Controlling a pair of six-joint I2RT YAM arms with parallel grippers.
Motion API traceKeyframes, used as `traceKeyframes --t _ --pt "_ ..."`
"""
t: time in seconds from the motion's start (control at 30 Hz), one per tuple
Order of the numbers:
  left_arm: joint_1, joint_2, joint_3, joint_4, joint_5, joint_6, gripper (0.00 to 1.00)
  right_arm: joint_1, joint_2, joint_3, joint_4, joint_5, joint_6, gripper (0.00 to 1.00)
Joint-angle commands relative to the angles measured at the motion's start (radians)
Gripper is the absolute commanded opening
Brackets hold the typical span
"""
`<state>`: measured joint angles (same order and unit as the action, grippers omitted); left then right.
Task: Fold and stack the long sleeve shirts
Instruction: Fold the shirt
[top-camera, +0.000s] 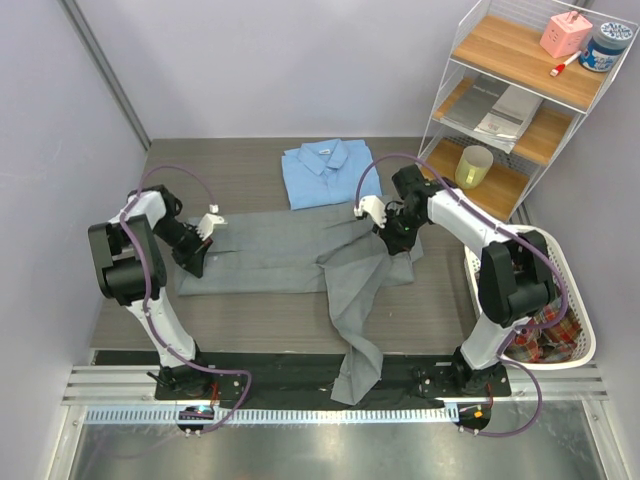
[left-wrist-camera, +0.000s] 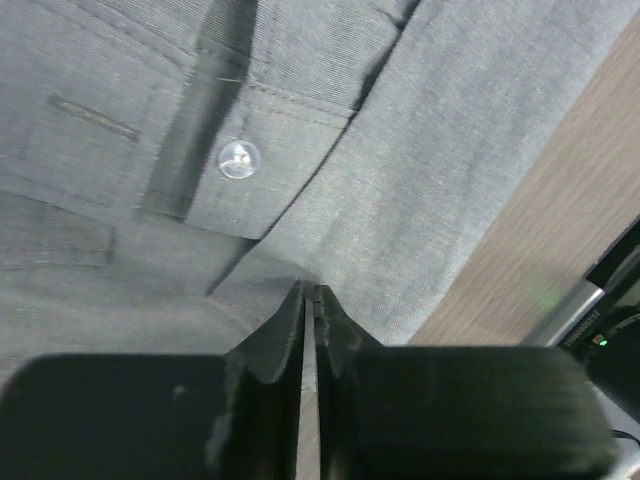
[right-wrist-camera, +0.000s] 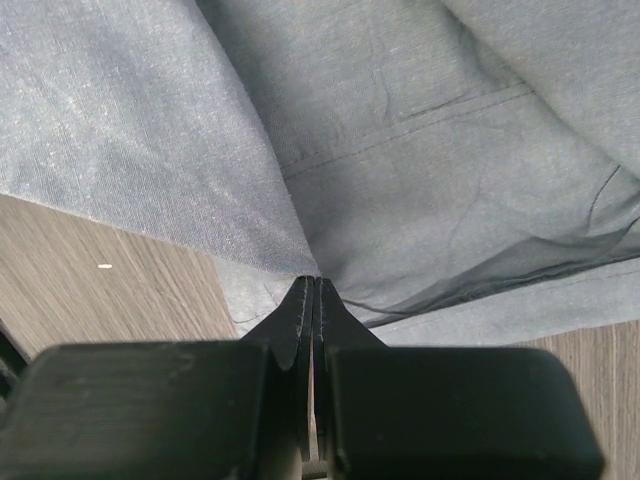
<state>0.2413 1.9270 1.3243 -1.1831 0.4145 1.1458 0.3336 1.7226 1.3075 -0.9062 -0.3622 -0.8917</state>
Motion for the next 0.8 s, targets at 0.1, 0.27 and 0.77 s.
traceKeyframes --t 0.1,0.27,0.77 --pt "0.007 -0.094 -0.016 -0.047 0.066 0.017 0.0 -0.004 -0.095 -0.024 -0.008 -0.02 -0.001 0.01" --pt "0.023 -0.189 -0.049 0.002 0.09 0.006 0.02 -0.004 -0.142 -0.059 -0.002 -0.024 -0.006 0.01" --pt "-0.016 -0.071 -0.074 0.166 0.032 0.123 0.55 -0.001 -0.109 -0.051 0.003 -0.029 0.01 0.01"
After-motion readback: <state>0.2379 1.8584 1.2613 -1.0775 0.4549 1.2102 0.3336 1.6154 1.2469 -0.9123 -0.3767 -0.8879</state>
